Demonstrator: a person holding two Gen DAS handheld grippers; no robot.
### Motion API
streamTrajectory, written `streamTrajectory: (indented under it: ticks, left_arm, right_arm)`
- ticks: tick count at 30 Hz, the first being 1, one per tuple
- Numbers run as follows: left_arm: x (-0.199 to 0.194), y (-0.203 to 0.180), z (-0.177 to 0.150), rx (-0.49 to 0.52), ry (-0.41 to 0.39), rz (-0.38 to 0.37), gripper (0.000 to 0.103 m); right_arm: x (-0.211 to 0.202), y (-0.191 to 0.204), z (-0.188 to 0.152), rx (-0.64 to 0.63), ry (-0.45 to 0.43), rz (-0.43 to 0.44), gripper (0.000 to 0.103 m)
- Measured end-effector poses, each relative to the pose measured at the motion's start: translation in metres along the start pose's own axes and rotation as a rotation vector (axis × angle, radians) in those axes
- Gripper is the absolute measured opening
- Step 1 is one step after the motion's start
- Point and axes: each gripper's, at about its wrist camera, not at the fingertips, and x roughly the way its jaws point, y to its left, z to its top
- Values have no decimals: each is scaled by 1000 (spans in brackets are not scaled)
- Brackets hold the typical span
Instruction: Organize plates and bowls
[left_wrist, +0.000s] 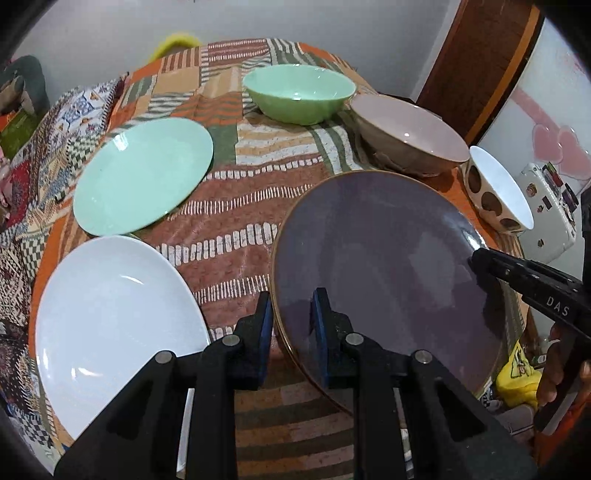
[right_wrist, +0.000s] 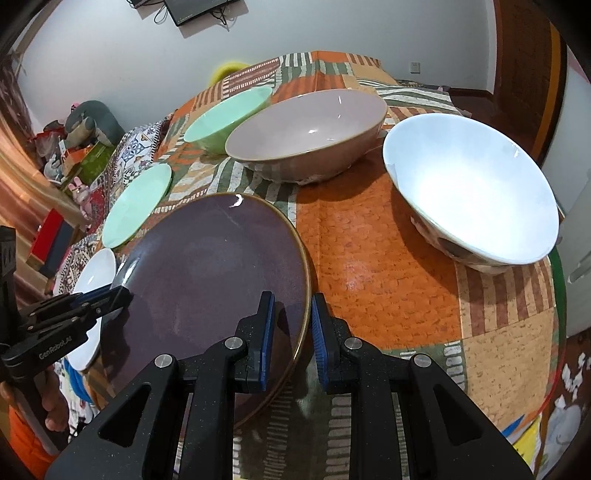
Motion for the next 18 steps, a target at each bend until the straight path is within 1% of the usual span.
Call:
streamTrajectory:
  ticks: [4,5,8,12,15,17,18]
  left_arm:
    - [4,1,-1,-2,-3,-4,21]
    - [4,1,-1,1,-3,-5,21]
    - [5,0,-1,9,-1,-3,23]
    - [5,1,0,2,4,-8,23]
    - [-3,-3,-1,36,-29,50,23]
    - [-10,-4,-1,49,-50,66,24]
    - [-14,-4,-1,50,-61,64,25]
  right_arm:
    - [3,-1,0,-18,5,-14,18]
    - [4,-1,0,-22,8,-11,21]
    - [4,-1,-1,-28,14,-17,22]
    - [2,-3,0,-15,18,2,25]
    - [-4,0,0,-22,8,-7,30]
    - [-10,1,1,-29,-9,-24,38]
    - [-15,2,2,-31,-22,-25,39]
